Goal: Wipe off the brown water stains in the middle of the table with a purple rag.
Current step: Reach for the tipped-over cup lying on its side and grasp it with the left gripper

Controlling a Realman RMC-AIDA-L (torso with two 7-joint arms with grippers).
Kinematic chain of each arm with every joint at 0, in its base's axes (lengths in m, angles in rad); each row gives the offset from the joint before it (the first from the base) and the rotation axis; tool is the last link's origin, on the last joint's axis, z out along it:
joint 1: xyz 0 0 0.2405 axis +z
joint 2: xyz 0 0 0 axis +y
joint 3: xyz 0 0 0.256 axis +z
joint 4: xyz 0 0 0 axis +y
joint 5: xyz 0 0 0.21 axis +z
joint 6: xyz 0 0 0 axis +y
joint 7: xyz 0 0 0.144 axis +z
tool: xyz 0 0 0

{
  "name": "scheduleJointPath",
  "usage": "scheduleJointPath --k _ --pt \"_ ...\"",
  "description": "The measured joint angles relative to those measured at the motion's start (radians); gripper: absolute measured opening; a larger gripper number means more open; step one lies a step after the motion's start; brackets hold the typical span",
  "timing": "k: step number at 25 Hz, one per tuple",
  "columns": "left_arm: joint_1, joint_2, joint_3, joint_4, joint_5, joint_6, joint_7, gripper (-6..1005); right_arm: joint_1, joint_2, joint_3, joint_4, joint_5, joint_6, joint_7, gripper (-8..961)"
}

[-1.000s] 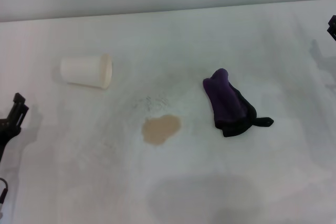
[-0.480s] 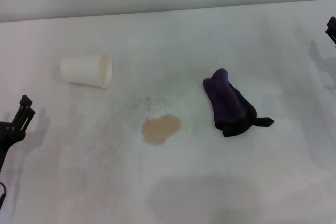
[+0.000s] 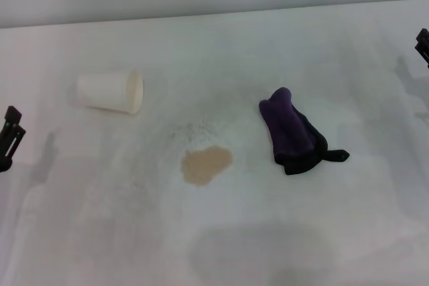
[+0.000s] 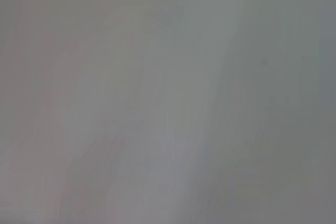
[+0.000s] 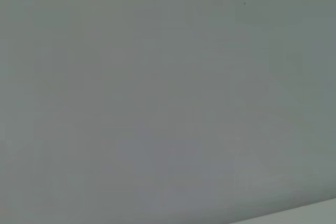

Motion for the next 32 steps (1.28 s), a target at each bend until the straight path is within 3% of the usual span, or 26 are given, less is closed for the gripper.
scheduleJointPath --k 6,12,16,17,23,28,32 --pt "-0.029 0.006 0.002 -0.121 0.081 0.062 -0.024 876 0.006 0.000 -0.001 0.005 0.000 0.001 0.001 844" --pt "-0.181 0.020 0.012 -0.499 0.299 0.102 -0.308 876 0.007 0.001 -0.001 0.009 0.000 0.002 0.002 844" --pt "-0.232 0.036 0.030 -0.609 0.376 0.135 -0.350 876 0.010 0.000 0.002 0.009 0.000 0.002 0.002 844" --pt "-0.292 0.060 0.036 -0.704 0.475 0.176 -0.364 876 0.011 0.000 0.003 0.009 0.000 0.002 0.002 844" --pt "-0.430 0.086 0.037 -0.822 0.702 0.180 -0.426 876 0.026 0.001 0.003 0.009 0.001 -0.005 0.002 844" --pt "-0.578 0.075 0.038 -0.948 0.931 0.171 -0.449 876 0.038 0.003 0.005 0.028 0.003 -0.014 0.006 844" --pt "-0.684 0.044 0.038 -1.054 1.121 0.136 -0.454 876 0.050 0.003 0.008 0.054 0.007 -0.022 0.016 844"
